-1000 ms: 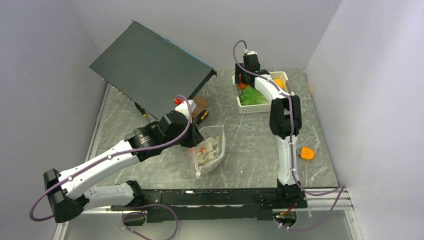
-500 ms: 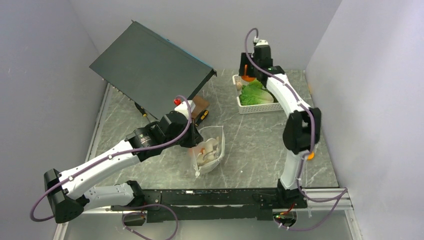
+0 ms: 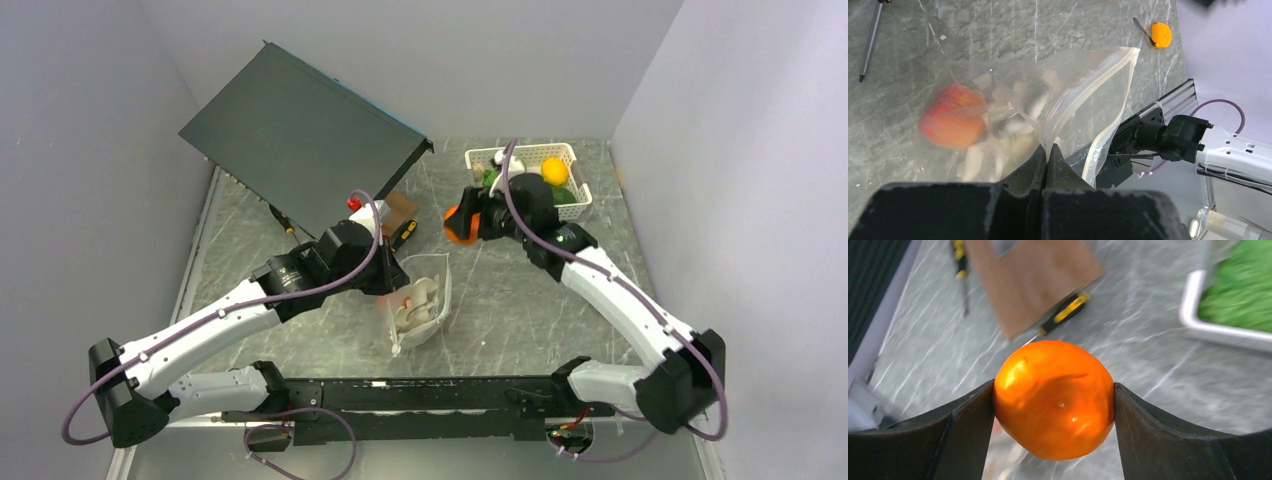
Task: Place the food in the zip-top bag and seal the zipper
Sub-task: Place the fake fruit in the zipper food storage bag.
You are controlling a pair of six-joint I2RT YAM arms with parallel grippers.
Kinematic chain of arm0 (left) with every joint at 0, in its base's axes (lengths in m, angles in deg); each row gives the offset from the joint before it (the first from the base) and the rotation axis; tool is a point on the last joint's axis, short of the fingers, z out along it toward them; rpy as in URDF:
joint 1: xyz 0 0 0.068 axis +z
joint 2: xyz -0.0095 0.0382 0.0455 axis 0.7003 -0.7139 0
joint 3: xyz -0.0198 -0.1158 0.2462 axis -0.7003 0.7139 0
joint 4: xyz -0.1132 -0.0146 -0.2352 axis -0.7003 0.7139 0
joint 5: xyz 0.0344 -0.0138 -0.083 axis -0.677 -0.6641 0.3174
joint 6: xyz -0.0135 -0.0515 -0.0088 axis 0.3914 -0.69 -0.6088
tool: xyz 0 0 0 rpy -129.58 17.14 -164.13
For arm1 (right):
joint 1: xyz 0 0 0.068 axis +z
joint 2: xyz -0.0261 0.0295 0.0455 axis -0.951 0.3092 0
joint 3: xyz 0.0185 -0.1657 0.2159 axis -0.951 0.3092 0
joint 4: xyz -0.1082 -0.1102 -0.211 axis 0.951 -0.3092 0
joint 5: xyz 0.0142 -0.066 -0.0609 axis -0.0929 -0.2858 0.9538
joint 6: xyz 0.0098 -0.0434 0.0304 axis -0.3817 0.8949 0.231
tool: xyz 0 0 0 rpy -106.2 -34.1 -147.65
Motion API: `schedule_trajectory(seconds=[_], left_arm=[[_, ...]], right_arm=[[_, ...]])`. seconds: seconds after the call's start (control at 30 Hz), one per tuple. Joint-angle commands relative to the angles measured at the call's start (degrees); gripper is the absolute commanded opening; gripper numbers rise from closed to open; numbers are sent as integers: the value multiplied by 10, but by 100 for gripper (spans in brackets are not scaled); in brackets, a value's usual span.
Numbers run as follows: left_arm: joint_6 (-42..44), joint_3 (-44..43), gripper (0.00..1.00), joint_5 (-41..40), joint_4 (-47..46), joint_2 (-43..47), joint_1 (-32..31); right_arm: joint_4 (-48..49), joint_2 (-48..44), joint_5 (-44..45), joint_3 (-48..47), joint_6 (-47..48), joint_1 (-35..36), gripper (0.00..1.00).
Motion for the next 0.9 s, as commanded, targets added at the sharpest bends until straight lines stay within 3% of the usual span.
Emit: schedule_trajectory(seconds=[0.0,0.17,0.27,0.37,0.53,0.87], left_arm=[[-14,-12,0,16,-19,-7,5],[-18,-21,0,28,-23,-14,7],[-28,-21,0,44,-39,-15,9],[-44,-25,0,73,-65,-21,12],[-74,-46,0,141,-121,-43,12],[-66,-45,0,121,-113,-55,14]], right_arm=[[-12,-117,-17,38,-27,70,11],[-94,-224,18,49,-15,80,11],[-89,-264,-44,54,11,81,10],[-25,-306,-130,87,18,84,10],[52,-326,-228,114,-10,95,10],[-8,-311,-205,98,23,98,10]])
